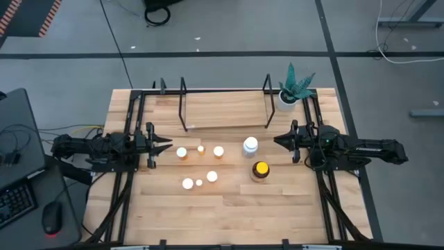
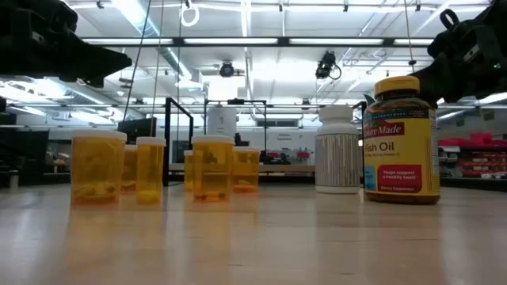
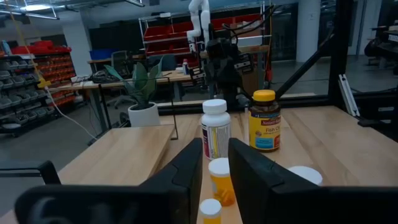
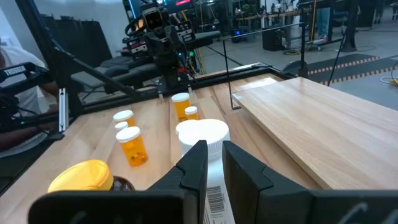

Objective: Pick and place medicine bottles onto shelf by color

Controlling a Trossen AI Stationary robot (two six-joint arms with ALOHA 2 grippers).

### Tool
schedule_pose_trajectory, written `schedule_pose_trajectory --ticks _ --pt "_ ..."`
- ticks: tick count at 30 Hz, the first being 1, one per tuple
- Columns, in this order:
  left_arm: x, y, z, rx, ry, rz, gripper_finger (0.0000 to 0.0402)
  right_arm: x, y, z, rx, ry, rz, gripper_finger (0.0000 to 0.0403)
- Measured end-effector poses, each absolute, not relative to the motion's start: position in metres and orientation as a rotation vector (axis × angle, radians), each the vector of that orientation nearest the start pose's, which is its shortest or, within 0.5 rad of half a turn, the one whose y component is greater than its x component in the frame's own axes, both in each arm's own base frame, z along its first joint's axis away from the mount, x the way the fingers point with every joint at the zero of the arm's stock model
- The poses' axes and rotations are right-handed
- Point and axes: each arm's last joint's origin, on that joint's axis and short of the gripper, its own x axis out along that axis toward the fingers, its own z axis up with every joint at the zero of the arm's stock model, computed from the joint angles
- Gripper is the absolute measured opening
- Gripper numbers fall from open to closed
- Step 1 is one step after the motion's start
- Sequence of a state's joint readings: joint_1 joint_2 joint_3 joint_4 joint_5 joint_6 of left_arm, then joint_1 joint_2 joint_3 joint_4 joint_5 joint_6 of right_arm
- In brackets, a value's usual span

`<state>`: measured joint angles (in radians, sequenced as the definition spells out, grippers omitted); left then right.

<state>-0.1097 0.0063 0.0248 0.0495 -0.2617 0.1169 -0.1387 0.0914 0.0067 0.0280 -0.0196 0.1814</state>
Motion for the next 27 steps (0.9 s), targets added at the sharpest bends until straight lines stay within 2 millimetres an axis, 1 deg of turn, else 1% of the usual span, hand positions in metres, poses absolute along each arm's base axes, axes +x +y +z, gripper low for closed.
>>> schedule_pose_trajectory --ticks 7,15,23,27 --pt "0.0956 -0.0030 0.1761 0.104 -0.058 0.156 0.0091 0.1019 -0.0137 0.1612 0.185 0.046 -0.124 0.0057" --pt "0.0956 -0.0030 0.1761 0.104 -0.058 0.155 0.0083 0.1019 -0.0136 0.1610 0.185 0.046 -0.124 0.0057" --pt "0.0956 -0.0030 0.1762 0.104 -0.058 0.156 0.0091 0.1019 -0.0137 0.1611 0.185 0.046 -0.124 0.0057" --pt "0.0956 -0.0030 0.1761 0.104 -0.058 0.156 0.0087 0.1019 -0.0137 0.1611 0.185 0.046 -0.124 0.0057"
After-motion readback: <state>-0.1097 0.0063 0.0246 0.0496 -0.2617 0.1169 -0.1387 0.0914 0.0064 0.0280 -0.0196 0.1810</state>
